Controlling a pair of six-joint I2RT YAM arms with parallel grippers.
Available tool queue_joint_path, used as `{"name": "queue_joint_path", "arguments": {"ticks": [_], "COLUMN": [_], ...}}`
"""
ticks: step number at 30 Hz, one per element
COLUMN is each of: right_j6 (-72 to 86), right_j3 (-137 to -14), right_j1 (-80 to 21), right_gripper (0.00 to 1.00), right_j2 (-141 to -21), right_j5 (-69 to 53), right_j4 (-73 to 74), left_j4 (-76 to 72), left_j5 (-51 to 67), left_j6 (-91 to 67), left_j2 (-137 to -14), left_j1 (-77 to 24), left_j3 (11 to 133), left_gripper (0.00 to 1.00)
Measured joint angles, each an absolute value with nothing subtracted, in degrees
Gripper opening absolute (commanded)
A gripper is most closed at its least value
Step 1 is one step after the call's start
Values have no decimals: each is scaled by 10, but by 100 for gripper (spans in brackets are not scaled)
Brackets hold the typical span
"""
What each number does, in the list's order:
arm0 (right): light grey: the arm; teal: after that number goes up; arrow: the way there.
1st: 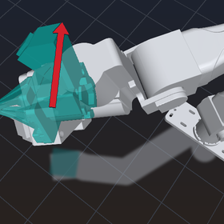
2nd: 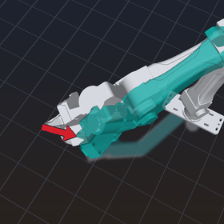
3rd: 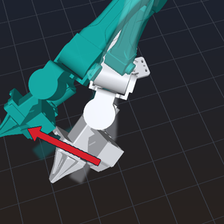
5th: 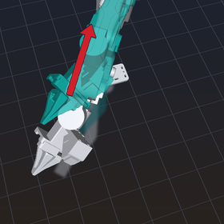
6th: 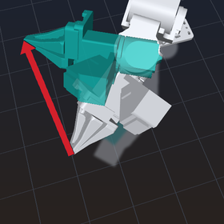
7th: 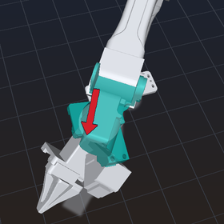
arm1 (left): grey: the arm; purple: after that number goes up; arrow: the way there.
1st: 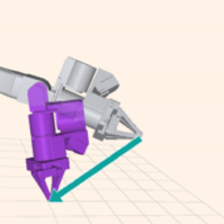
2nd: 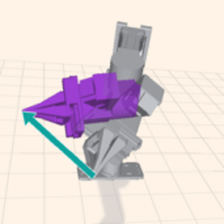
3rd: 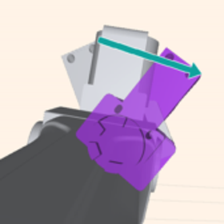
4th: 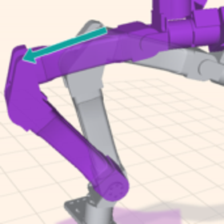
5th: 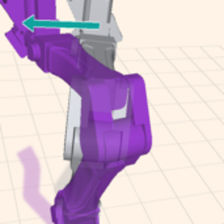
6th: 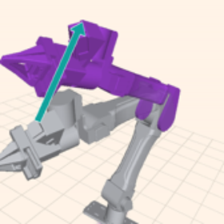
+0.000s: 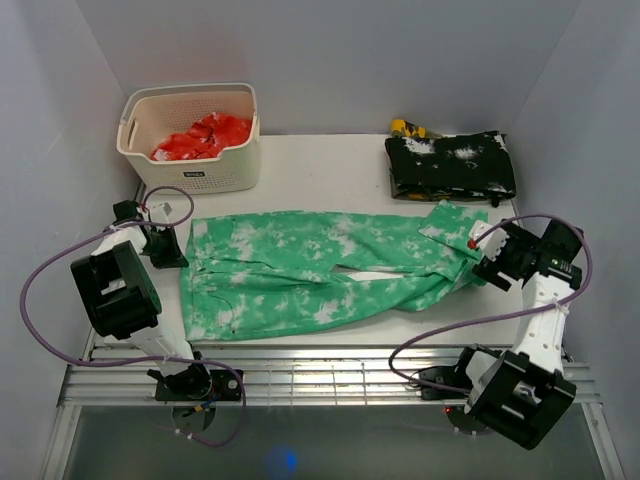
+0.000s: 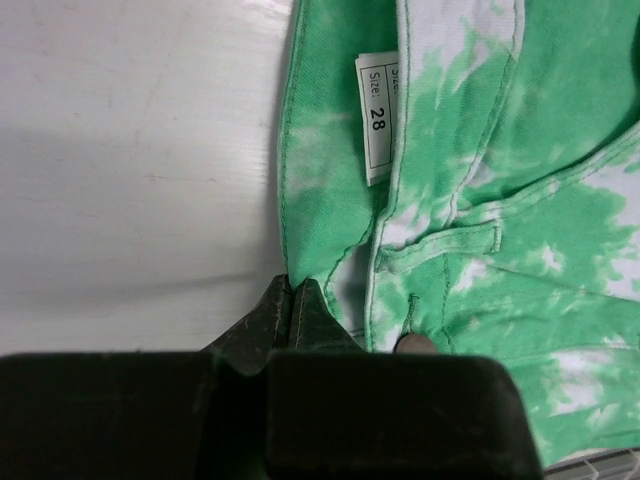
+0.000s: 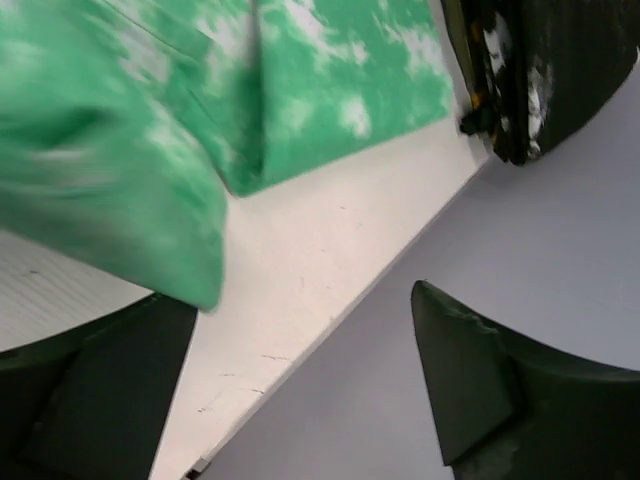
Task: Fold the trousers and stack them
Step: Flatten the trousers out
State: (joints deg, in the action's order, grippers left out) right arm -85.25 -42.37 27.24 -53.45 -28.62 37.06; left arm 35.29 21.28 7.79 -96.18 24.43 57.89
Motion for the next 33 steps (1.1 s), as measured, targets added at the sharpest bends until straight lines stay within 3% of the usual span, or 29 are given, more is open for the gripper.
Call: {"name": "queue_joint_path", "arguments": {"ticks": [2, 10, 13, 16, 27, 33], "right_j6": [-869, -841, -794, -735, -471, -346], "right_j3": [-465, -691, -790, -845, -677, -585], "right_j1": [294, 338, 334, 307, -45, -156], "right_gripper": [90, 90, 100, 91, 83, 85], "right_j2": [-588, -759, -833, -880, -822, -823], "right_j5": [-281, -260, -274, -278, -207, -136], "right_j4": [376, 411, 478, 533, 553, 486], "left_j4": [347, 336, 328, 325, 324, 316], "left_j5": [208, 188, 181, 176, 175, 176], "left_j6": [84, 104, 110, 116, 123, 122], "left_j2": [-962, -962, -962, -962, -962, -962], "left_j1": [248, 253, 255, 255, 256, 256], "left_j3": [579, 585, 587, 588, 587, 581], "left_gripper": [0, 0, 0, 0, 0, 0]}}
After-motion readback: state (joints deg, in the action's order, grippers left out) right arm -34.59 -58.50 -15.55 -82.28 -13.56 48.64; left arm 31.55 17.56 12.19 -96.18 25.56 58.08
